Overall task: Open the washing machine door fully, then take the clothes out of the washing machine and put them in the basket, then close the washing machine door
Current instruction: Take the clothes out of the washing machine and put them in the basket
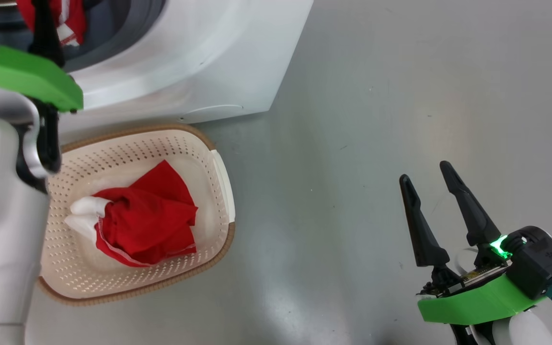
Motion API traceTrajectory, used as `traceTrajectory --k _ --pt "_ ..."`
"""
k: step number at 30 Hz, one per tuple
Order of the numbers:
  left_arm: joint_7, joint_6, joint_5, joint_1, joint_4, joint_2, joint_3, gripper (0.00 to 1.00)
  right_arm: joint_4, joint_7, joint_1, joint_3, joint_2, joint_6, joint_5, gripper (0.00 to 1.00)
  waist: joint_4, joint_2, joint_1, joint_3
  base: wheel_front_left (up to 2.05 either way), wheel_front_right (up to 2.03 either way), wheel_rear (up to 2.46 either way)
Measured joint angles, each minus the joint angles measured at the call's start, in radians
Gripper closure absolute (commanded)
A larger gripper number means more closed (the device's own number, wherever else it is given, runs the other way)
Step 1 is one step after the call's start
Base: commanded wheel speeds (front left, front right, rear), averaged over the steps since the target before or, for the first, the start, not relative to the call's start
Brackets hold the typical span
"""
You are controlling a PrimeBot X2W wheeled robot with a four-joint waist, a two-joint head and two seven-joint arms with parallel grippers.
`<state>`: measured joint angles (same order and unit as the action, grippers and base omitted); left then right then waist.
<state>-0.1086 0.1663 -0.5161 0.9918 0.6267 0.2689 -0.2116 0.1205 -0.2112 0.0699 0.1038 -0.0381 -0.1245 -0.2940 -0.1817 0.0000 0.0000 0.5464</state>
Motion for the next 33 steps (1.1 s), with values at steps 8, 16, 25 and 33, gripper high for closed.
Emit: traceTrajectory --k 8,16,25,33 --pt "0.091 -0.001 -0.001 0.123 0.143 -0.001 -0.018 0.0 0.006 0.018 0.004 0.017 0.0 0.0 -0.023 0.0 -0.013 0.0 0.0 0.033 0.0 0.0 0.0" --pt "0.15 -0.019 -0.007 0.231 0.27 0.002 -0.024 0.0 0.007 0.019 0.026 0.039 0.0 0.0 -0.023 0.0 -0.036 0.0 0.0 0.06 0.0 0.0 0.0" --pt "0.196 -0.027 -0.003 0.302 0.408 0.029 -0.046 0.0 0.0 0.019 0.039 0.058 0.0 0.0 -0.031 0.0 -0.067 0.0 0.0 0.074 0.0 0.0 0.0" --pt "0.205 -0.028 0.004 0.313 0.49 0.049 -0.057 0.0 -0.014 0.019 0.038 0.077 0.0 0.0 -0.056 0.0 -0.087 0.0 0.0 0.075 0.0 0.0 0.0"
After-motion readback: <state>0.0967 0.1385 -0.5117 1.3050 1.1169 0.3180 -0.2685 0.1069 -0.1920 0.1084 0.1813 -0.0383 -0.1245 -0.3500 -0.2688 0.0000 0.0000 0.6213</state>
